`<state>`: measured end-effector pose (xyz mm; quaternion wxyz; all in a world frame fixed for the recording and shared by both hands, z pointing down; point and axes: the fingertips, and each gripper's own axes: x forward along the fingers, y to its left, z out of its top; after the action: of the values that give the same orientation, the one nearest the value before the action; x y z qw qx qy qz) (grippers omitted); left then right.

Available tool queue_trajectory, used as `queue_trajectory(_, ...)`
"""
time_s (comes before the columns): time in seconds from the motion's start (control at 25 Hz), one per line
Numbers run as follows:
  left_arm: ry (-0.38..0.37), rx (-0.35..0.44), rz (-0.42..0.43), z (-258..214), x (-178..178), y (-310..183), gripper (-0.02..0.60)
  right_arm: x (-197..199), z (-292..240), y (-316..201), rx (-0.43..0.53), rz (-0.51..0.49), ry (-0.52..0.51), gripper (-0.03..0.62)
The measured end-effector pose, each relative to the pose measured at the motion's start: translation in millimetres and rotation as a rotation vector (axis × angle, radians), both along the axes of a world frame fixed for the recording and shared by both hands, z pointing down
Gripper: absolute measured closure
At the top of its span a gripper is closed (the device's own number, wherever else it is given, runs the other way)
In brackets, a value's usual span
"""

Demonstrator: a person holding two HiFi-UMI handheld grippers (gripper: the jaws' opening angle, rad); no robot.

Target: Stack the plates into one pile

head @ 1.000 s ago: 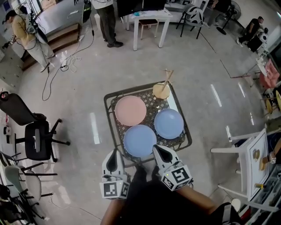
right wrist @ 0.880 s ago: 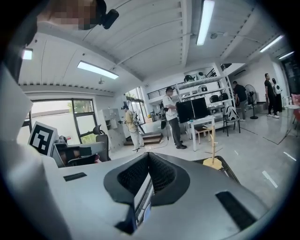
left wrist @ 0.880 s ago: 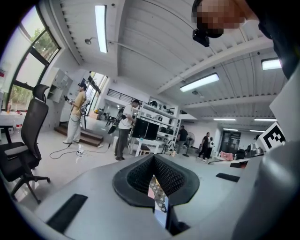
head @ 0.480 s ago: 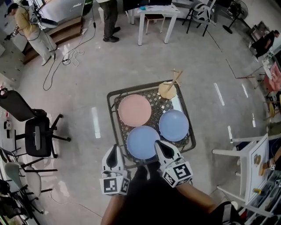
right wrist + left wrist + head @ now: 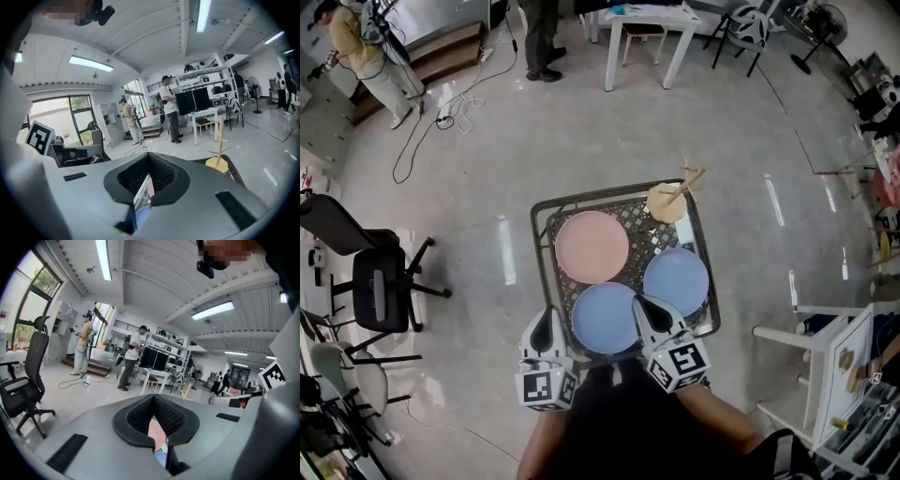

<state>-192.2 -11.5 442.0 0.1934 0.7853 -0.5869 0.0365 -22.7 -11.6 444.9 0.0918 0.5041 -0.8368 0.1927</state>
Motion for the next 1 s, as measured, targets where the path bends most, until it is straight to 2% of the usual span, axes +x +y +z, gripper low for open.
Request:
queue_trajectory(0.52,-0.035,-0.148,-0.006,65,8,-61,0.566,15,62,-72,-0.115,0.001,0.035,0.586)
queue_trajectory(0.84,-0.048,-0.287,0.032,126,9,-84,0.565,17,115,-106,-0.206,-0.002,0.080,0.585)
queue_trajectory(1.0,-0.058,-0.325,0.028,151,11,-94,0.564,20,142,-114,-0.255,-0.011,0.097,0.585)
